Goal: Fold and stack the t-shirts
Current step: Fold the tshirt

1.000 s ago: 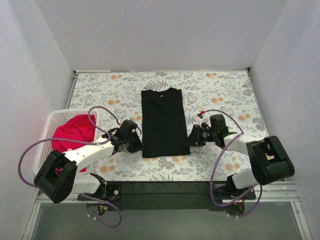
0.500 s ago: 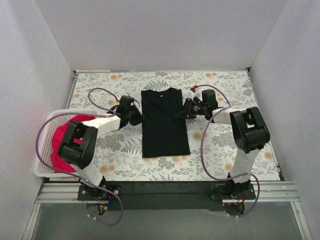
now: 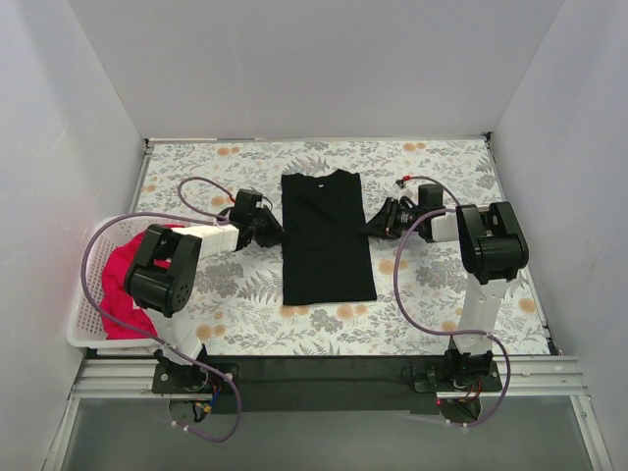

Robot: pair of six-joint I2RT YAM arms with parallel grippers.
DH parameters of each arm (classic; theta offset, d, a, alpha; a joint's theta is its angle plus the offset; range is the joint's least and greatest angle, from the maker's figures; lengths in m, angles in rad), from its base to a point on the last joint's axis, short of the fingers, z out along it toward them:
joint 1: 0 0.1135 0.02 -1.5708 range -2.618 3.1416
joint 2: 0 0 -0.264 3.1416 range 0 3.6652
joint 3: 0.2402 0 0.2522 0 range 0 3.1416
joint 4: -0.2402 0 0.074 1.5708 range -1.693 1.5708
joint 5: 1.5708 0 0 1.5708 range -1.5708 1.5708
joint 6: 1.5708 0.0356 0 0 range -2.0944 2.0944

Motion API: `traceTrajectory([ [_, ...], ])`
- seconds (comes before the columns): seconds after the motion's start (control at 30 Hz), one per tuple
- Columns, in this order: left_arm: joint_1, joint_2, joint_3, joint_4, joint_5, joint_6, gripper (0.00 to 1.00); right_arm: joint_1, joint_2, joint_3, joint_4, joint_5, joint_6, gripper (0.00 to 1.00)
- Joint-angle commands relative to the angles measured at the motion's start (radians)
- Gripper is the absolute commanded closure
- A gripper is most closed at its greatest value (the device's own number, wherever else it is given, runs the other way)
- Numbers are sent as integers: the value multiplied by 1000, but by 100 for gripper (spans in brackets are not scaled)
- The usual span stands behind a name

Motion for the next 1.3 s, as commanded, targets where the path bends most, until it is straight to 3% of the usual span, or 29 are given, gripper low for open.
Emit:
traceTrajectory([
  [0.0, 3, -123, -1, -131, -96, 52, 82, -8, -126, -54, 9, 24, -14, 63],
  [0.1, 2, -247, 12, -229, -155, 92, 63, -3, -250, -123, -16, 47, -20, 54],
  [0.2, -9, -347, 30, -394, -236, 128, 41, 24, -360, -145, -225, 137, -131, 48],
  [0.23, -15, -373, 24, -460, -247, 139, 38, 38, -411, -143, -370, 183, -174, 46],
  [0.33, -56, -482, -20, -557, -274, 135, 29, 126, -512, -163, -581, 455, -267, 44],
  [0.43, -150, -554, -73, -635, -307, 81, 21, 244, -599, -209, -677, 627, -270, 41],
  [0.57, -340, -579, -111, -706, -319, -14, 18, 393, -680, -255, -786, 900, -232, 41],
  [0.67, -414, -582, -145, -738, -354, -88, 18, 431, -724, -292, -800, 904, -201, 43],
  [0.97, -461, -508, -156, -726, -408, -138, 30, 509, -697, -300, -798, 895, -150, 46],
  [1.27, -486, -452, -149, -714, -411, -149, 31, 575, -626, -312, -824, 1017, -132, 51],
])
